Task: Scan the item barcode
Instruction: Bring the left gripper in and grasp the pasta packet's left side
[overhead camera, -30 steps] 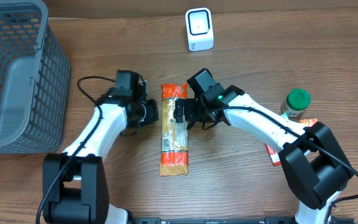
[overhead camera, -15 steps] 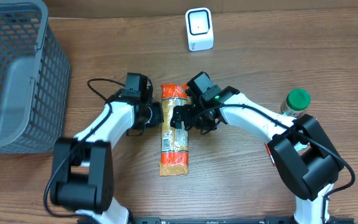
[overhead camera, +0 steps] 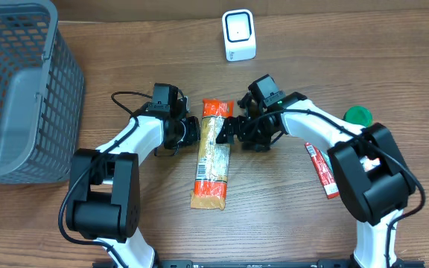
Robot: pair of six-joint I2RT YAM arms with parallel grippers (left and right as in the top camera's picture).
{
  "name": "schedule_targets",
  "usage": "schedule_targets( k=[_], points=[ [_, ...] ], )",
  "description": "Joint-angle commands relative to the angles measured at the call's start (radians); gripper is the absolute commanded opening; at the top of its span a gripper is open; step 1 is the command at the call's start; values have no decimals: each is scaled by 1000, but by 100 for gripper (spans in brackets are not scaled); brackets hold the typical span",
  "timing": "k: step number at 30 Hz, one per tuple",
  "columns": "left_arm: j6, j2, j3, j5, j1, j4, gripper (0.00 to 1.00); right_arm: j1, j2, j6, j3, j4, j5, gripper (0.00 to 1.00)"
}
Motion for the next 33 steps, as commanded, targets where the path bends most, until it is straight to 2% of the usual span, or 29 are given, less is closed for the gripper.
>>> schedule_targets(
  k=[1, 10, 18, 33],
  points=[
    [-14, 101, -58, -27, -10, -23, 4, 8, 71, -10, -8, 9, -86, 89],
    [-13, 101, -58, -27, -10, -103, 4, 9, 101, 33, -34, 1, -130, 86],
    [-13, 101, -58, -27, -10, -161, 6, 9, 101, 132, -146, 247, -124, 82],
    [-13, 101, -58, -27, -10, -183, 6, 70, 101, 218, -150, 423, -125, 78]
  ],
)
